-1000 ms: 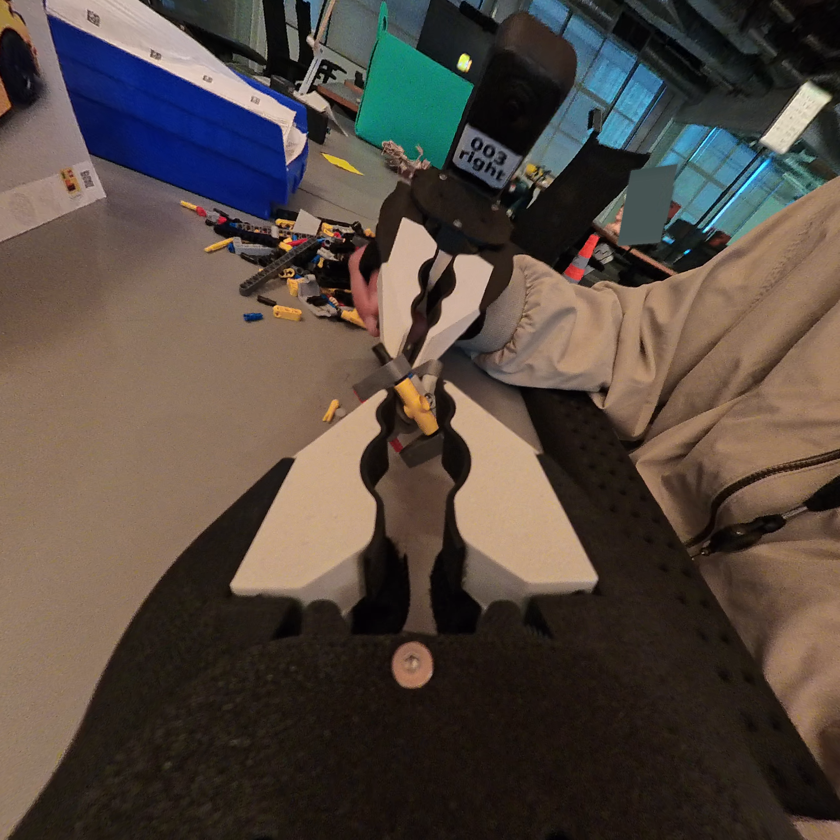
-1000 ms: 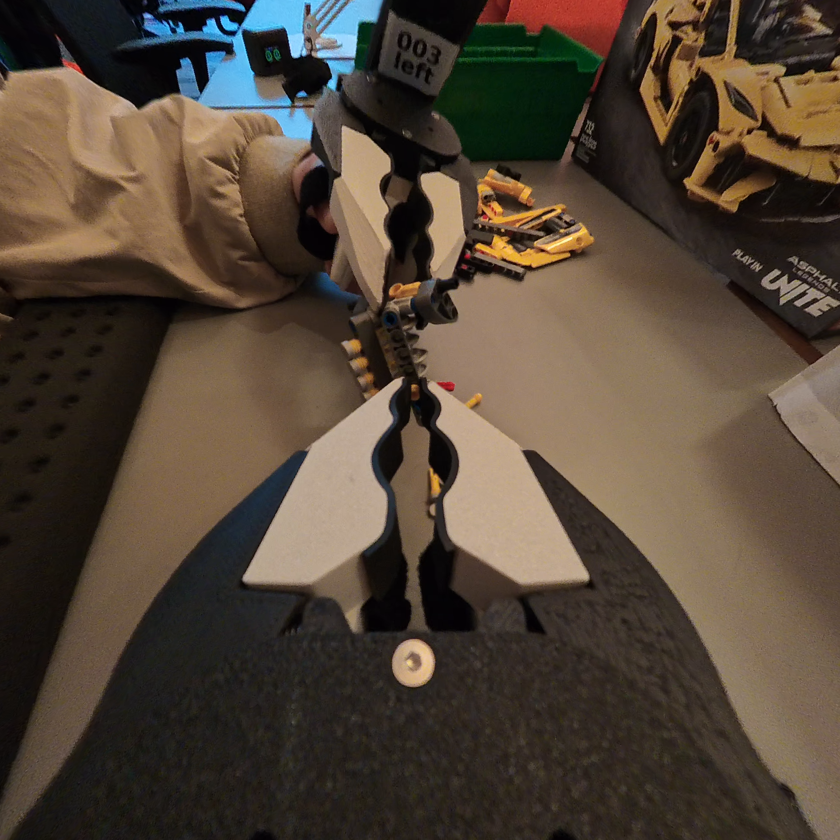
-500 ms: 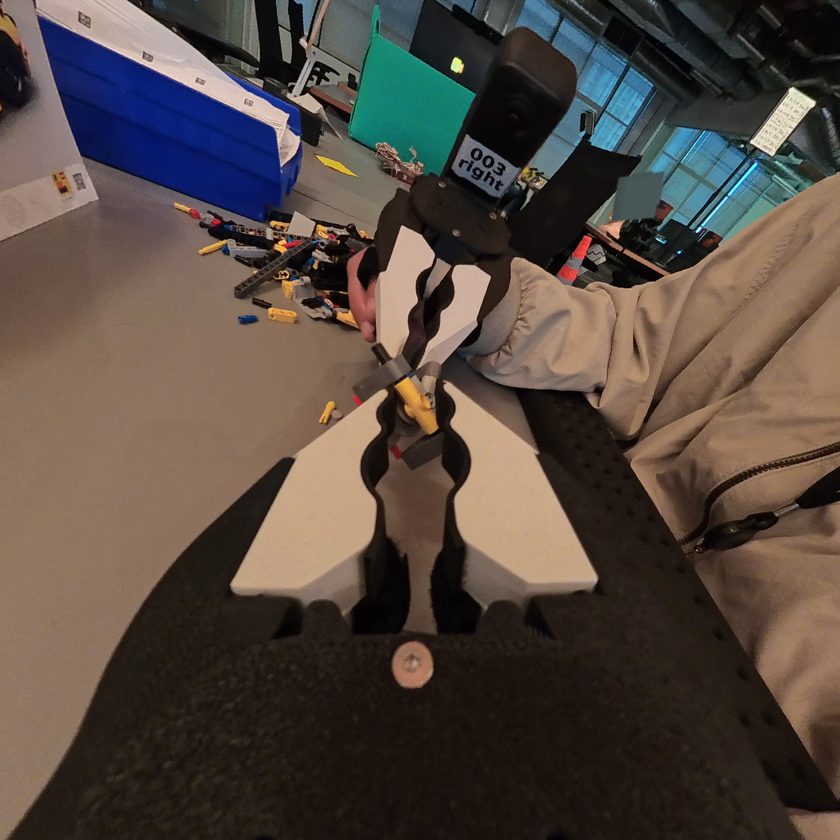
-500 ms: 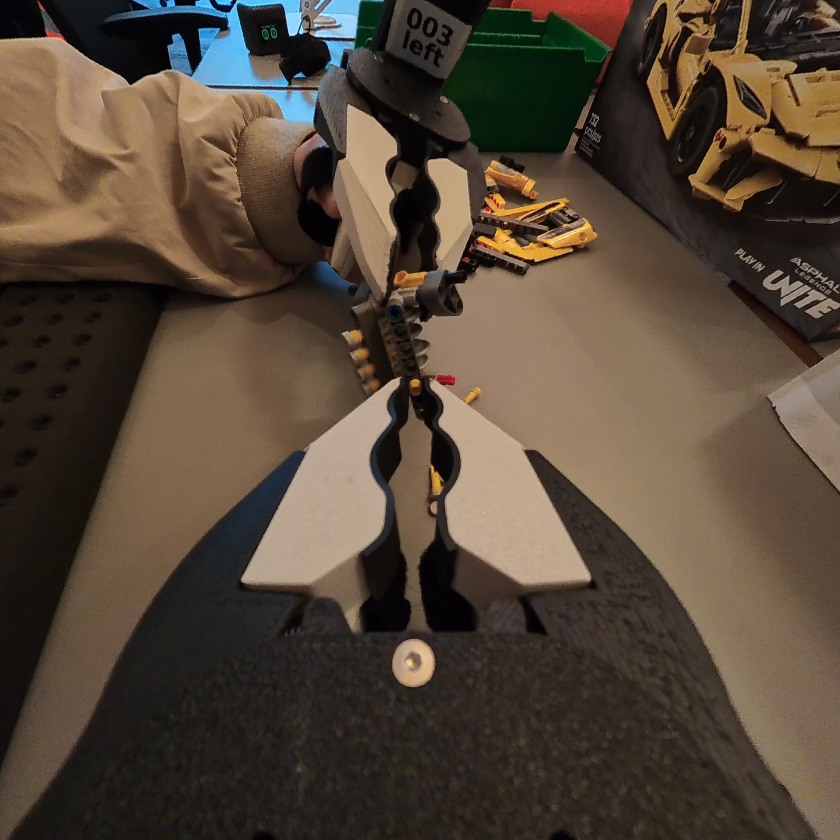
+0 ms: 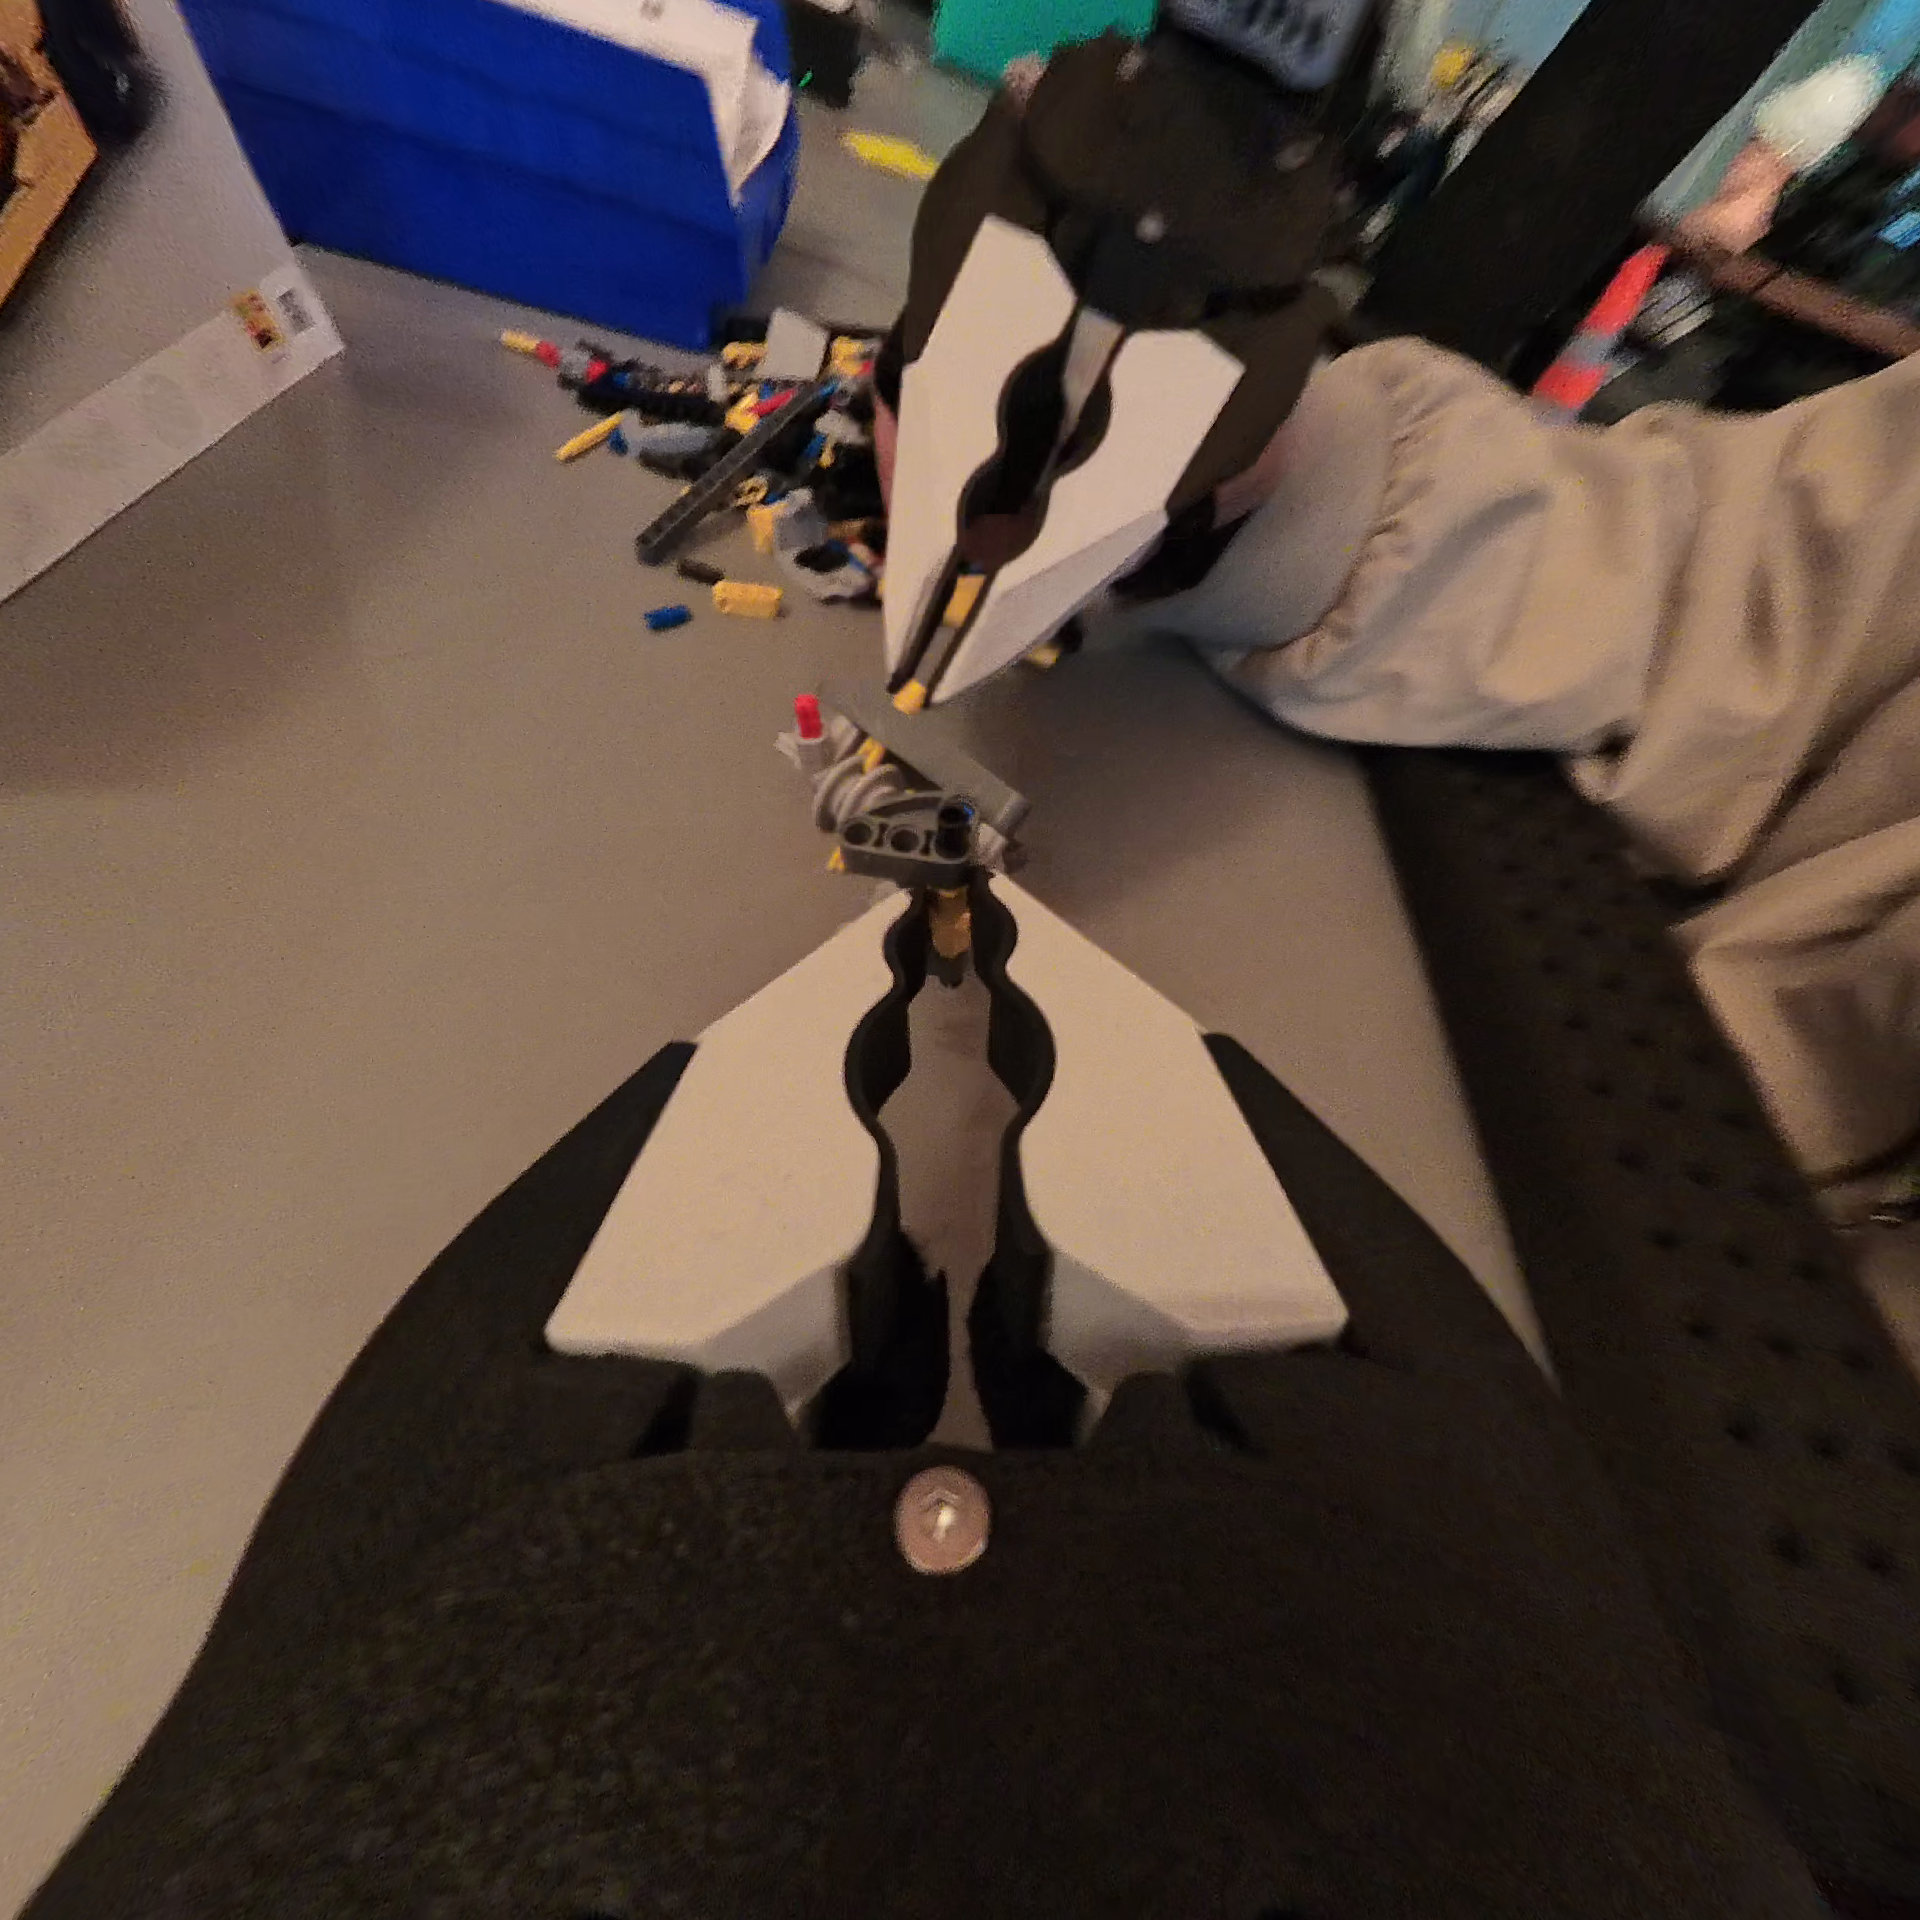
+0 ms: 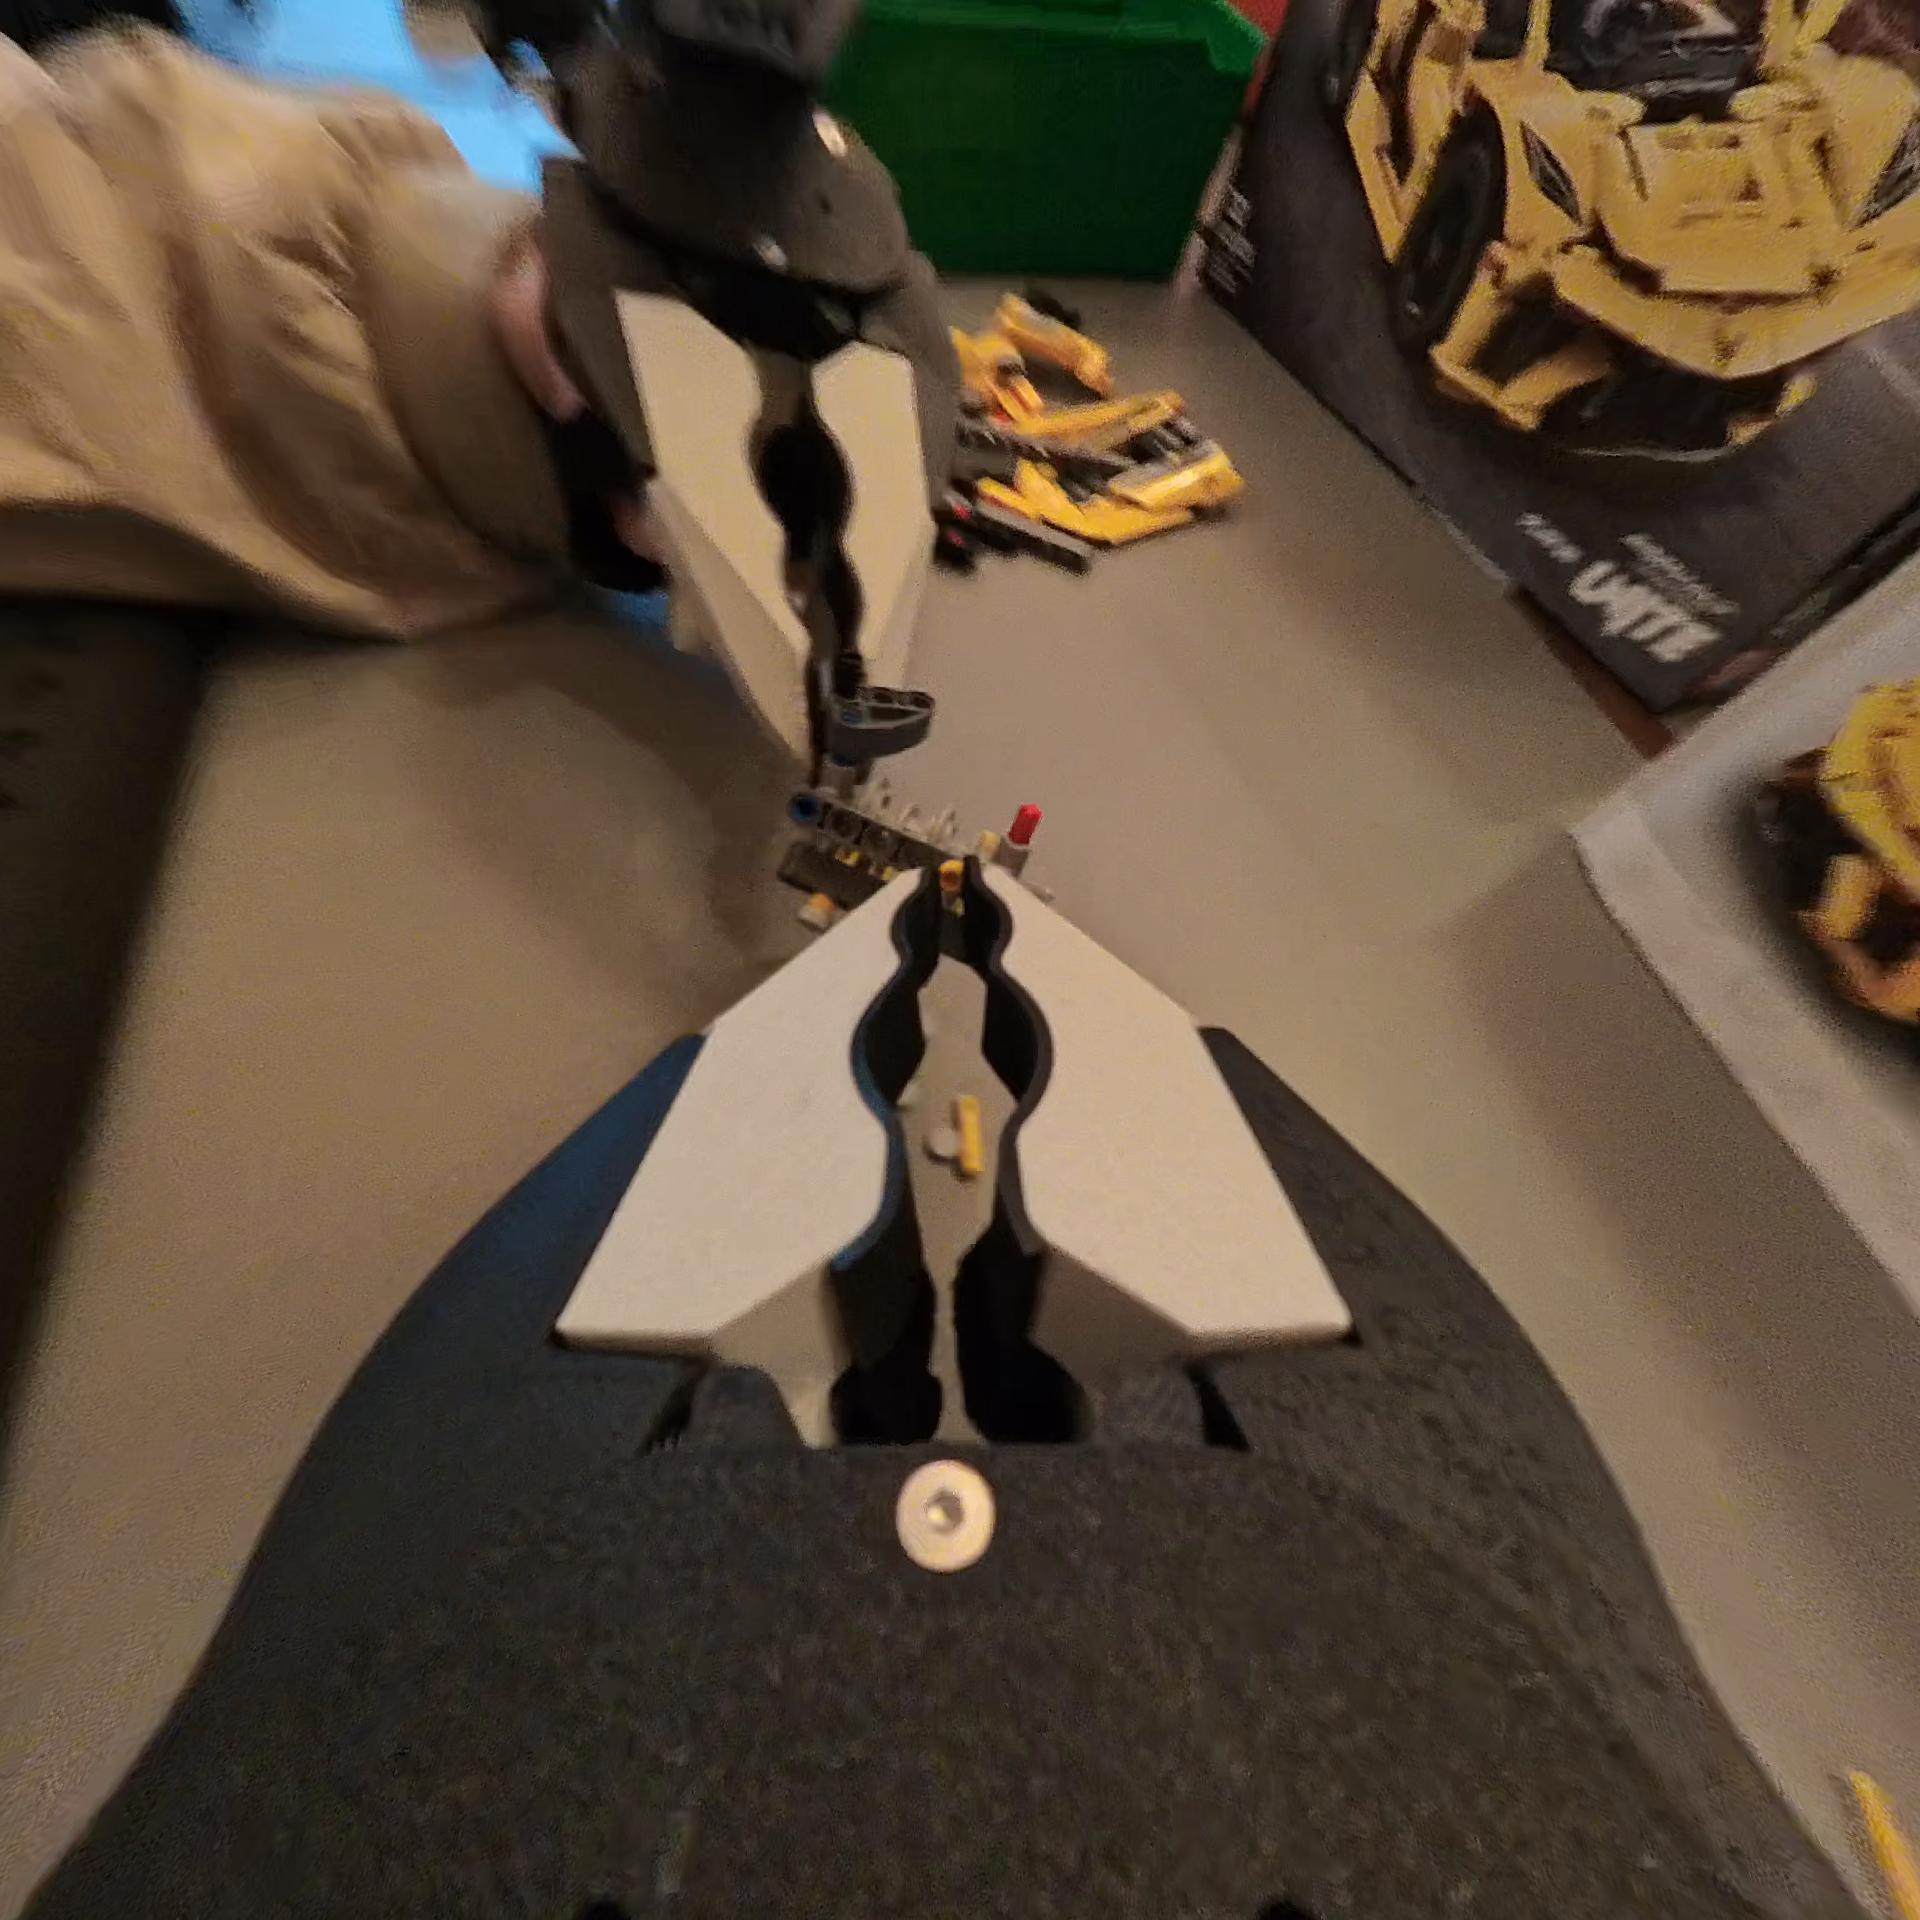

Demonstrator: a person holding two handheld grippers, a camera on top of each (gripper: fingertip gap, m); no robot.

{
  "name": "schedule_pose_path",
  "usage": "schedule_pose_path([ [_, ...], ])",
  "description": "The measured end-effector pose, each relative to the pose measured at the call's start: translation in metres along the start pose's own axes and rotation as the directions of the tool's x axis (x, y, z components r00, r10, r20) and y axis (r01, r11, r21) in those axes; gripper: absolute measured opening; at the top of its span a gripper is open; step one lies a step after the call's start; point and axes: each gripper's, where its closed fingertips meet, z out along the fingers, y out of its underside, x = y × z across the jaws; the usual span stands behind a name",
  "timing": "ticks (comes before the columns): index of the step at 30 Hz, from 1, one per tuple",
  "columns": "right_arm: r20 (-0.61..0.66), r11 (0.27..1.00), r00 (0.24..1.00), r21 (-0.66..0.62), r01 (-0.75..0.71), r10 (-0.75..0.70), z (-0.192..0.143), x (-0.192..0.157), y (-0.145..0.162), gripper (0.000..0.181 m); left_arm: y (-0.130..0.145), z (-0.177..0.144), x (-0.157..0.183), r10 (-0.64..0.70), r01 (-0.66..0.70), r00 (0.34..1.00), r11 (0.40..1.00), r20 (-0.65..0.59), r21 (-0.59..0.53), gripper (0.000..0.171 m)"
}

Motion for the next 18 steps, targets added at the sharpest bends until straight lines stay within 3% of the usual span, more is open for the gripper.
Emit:
schedule_pose_path([
  [3,-0.132,0.991,0.984,-0.085,0.107,-0.117,0.003,0.012,0.006,0.003,-0.001,0.005,-0.011,0.021,-0.021,0.993,1.0,0.115,-0.002,0.009],
  [5,-0.186,0.986,0.969,-0.067,0.151,-0.161,0.0,0.015,-0.001,0.003,-0.011,-0.002,-0.015,-0.072,0.065,0.993,0.995,0.093,0.079,0.033],
  [9,-0.291,0.953,0.908,-0.118,0.279,-0.302,0.001,0.02,-0.009,0.003,-0.036,-0.02,-0.037,-0.301,0.274,0.952,0.918,0.053,0.286,0.05],
  [13,-0.373,0.925,0.847,-0.154,0.347,-0.38,0.003,0.021,-0.018,0.003,-0.023,-0.001,-0.036,-0.263,0.235,0.954,0.954,0.143,0.186,0.064],
  [16,-0.374,0.911,0.831,-0.132,0.391,-0.411,0.006,0.012,-0.024,0.003,-0.023,0.009,-0.031,-0.233,0.208,0.961,0.964,0.147,0.164,0.06],
  [17,-0.367,0.912,0.835,-0.133,0.389,-0.41,0.008,0.01,-0.023,0.003,-0.026,0.008,-0.029,-0.242,0.218,0.963,0.958,0.12,0.188,0.04],
  [18,-0.366,0.913,0.837,-0.13,0.386,-0.407,0.009,0.01,-0.023,0.003,-0.029,0.007,-0.029,-0.251,0.226,0.962,0.952,0.105,0.208,0.034],
])
